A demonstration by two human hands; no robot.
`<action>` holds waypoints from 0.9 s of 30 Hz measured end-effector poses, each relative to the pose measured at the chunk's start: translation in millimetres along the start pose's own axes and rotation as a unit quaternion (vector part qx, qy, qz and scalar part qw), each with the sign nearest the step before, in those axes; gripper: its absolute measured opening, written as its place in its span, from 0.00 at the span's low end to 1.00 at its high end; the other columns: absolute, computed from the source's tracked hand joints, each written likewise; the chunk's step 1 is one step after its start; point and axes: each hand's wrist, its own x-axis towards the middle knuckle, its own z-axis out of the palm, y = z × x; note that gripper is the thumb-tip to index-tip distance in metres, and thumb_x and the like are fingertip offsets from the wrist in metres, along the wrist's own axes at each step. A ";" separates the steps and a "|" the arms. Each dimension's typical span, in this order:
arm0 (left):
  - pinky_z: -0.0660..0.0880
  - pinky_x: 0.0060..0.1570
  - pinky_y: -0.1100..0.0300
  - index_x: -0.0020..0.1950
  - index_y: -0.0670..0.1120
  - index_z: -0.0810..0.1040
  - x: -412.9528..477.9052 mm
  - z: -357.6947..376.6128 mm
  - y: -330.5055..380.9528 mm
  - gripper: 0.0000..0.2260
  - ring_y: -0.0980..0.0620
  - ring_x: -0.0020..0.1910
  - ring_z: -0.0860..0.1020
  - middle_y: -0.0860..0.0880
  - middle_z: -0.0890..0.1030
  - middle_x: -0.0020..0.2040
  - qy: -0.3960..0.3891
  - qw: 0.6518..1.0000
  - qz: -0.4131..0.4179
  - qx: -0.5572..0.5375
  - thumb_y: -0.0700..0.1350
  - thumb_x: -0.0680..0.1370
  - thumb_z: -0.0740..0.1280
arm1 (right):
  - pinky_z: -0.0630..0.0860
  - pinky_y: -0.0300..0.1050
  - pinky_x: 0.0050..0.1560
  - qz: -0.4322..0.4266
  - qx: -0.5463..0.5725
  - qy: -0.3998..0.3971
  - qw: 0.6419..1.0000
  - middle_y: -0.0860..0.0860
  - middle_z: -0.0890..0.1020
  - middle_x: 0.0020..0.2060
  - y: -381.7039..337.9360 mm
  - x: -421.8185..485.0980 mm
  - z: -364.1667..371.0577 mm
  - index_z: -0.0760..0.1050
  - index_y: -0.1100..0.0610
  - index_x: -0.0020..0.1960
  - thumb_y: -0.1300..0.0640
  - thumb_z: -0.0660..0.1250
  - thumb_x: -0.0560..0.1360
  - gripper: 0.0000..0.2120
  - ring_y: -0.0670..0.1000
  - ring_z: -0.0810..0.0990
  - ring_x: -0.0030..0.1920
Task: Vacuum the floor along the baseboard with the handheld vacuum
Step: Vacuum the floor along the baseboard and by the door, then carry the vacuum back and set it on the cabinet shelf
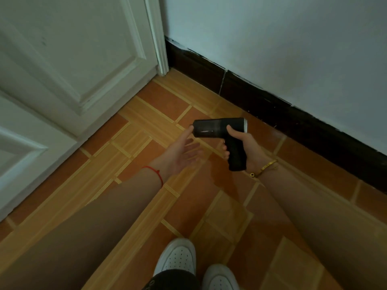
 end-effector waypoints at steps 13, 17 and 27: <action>0.76 0.62 0.56 0.65 0.44 0.73 3.4 23.5 8.3 0.21 0.46 0.59 0.81 0.43 0.81 0.58 -0.021 0.994 0.087 -0.058 0.49 0.75 0.73 | 0.72 0.39 0.29 -0.040 0.060 -0.089 0.993 0.52 0.74 0.33 10.7 -11.5 -12.5 0.74 0.59 0.42 0.45 0.68 0.74 0.16 0.49 0.72 0.26; 0.76 0.63 0.56 0.59 0.45 0.76 1.7 31.7 7.0 0.15 0.47 0.59 0.81 0.45 0.83 0.55 -0.027 0.994 0.098 -0.033 0.50 0.76 0.72 | 0.72 0.38 0.28 -0.049 0.087 -0.080 0.992 0.52 0.73 0.32 11.9 -21.4 -14.7 0.73 0.60 0.43 0.46 0.66 0.75 0.16 0.48 0.71 0.26; 0.80 0.50 0.63 0.58 0.47 0.77 0.5 49.2 6.4 0.14 0.51 0.53 0.84 0.46 0.84 0.54 -0.048 0.992 0.114 -0.016 0.50 0.76 0.71 | 0.72 0.39 0.28 -0.069 0.111 -0.071 0.989 0.53 0.72 0.32 9.4 -34.0 -25.9 0.73 0.61 0.46 0.47 0.65 0.76 0.16 0.49 0.71 0.26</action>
